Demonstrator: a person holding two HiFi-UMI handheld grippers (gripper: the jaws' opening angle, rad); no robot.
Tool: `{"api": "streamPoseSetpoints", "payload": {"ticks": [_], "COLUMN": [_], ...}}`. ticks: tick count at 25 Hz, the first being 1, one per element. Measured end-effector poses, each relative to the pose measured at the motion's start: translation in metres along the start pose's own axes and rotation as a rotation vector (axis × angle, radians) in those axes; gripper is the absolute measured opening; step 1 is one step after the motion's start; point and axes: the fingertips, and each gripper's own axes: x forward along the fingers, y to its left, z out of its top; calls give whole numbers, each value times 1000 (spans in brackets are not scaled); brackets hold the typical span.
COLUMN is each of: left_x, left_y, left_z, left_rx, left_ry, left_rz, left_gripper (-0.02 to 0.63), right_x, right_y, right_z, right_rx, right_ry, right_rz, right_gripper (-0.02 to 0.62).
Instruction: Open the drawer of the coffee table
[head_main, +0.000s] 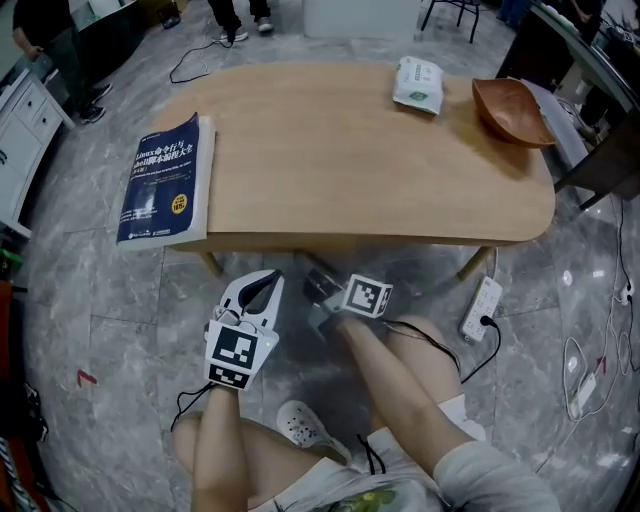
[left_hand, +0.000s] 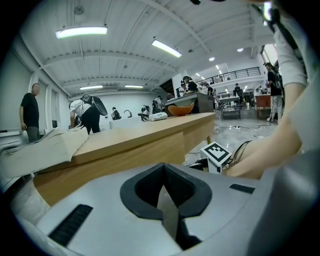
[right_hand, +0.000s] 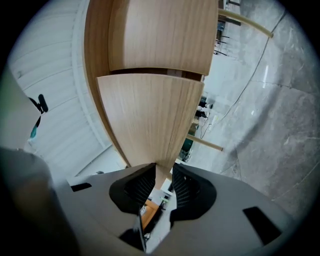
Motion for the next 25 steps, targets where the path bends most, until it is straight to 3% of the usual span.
{"api": "streamPoseSetpoints", "payload": {"ticks": [5, 25], "left_x": [-8, -16], "left_y": [3, 16], "left_z": [1, 0], "left_rx": [14, 26], "left_ry": [4, 13], "left_rz": [26, 102], "left_gripper": [8, 8], "right_x": [-5, -18], "right_y": [-6, -3], "right_z": [-11, -19], "right_rx": [-47, -18], "right_ry": [42, 74], "right_rz": [-44, -48], "right_gripper": [95, 89]}}
